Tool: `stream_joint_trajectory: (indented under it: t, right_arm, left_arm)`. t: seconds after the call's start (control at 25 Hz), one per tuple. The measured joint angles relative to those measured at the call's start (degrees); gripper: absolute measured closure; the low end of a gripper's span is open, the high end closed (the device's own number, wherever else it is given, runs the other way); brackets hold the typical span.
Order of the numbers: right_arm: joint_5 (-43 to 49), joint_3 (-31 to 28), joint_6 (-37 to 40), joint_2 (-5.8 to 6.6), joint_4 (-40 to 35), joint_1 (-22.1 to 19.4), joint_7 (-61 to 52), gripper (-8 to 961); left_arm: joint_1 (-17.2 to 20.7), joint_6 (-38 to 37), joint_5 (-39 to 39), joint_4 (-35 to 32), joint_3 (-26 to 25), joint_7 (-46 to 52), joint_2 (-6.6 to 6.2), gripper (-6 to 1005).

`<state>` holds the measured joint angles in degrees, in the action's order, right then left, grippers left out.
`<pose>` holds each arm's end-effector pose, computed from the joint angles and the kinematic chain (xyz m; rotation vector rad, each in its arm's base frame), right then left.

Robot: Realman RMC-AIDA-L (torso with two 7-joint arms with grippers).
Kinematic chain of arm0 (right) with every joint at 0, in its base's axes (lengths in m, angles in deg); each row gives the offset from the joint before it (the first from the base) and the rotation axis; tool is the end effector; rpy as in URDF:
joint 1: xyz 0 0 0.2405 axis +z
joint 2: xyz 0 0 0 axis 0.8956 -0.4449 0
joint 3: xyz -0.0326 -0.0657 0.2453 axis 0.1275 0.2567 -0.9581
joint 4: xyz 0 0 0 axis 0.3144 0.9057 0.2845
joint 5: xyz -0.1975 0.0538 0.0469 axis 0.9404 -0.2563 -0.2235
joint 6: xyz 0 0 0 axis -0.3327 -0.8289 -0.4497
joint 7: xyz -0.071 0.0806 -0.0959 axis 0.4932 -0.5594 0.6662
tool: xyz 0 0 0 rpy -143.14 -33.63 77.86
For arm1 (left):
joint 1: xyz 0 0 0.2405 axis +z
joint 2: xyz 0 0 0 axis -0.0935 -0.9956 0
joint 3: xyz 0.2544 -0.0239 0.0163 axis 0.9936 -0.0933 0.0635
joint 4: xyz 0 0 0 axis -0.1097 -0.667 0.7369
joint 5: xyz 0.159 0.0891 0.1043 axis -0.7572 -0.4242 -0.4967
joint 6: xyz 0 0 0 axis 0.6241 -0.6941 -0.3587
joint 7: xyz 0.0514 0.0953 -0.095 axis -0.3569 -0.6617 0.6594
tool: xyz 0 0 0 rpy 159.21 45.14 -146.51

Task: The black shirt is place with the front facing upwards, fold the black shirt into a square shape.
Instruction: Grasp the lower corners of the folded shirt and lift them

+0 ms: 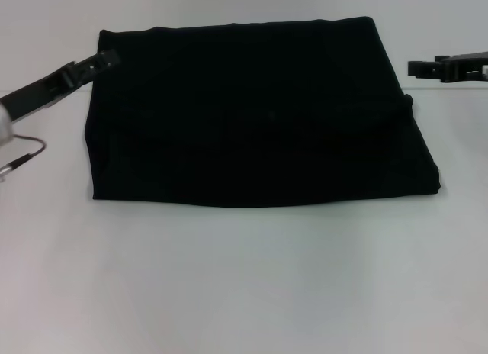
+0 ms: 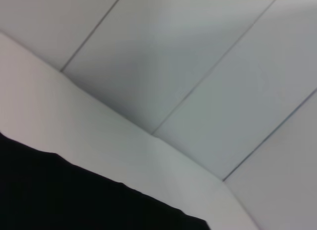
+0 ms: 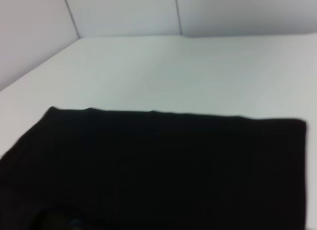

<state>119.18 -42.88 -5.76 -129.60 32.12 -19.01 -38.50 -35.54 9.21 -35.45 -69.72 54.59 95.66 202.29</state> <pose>0.2426 0.4628 0.0787 -2.1574 0.9965 0.3585 -0.2882 0.4155 0.0613 -1.8728 -1.3477 -1.0470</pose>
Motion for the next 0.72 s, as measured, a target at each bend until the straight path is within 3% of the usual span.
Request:
stream_joint_trajectory:
  t: [0.16, 0.32, 0.56, 0.72]
  right_arm:
    - [0.0, 0.0, 6.9, 2.09, -0.4, -0.8, -3.9, 346]
    - [0.1, -0.1, 9.7, 2.63, -0.4, -1.7, -4.9, 346]
    - [0.2, -0.2, 11.8, 4.19, -0.1, -2.2, -8.9, 346]
    - [0.4, 0.2, 12.7, 4.78, 0.2, -2.2, -10.5, 346]
  left_arm:
    - [3.0, -7.1, 0.3, -2.1, 0.7, -0.2, -1.03, 205]
    - [6.2, -10.7, 0.9, -4.3, 0.7, -0.6, -1.33, 206]
    - [10.1, -10.4, 0.7, -6.1, 2.2, -2.0, -1.53, 207]
    - [11.6, -7.7, 0.3, -5.9, 7.9, -2.8, -1.59, 208]
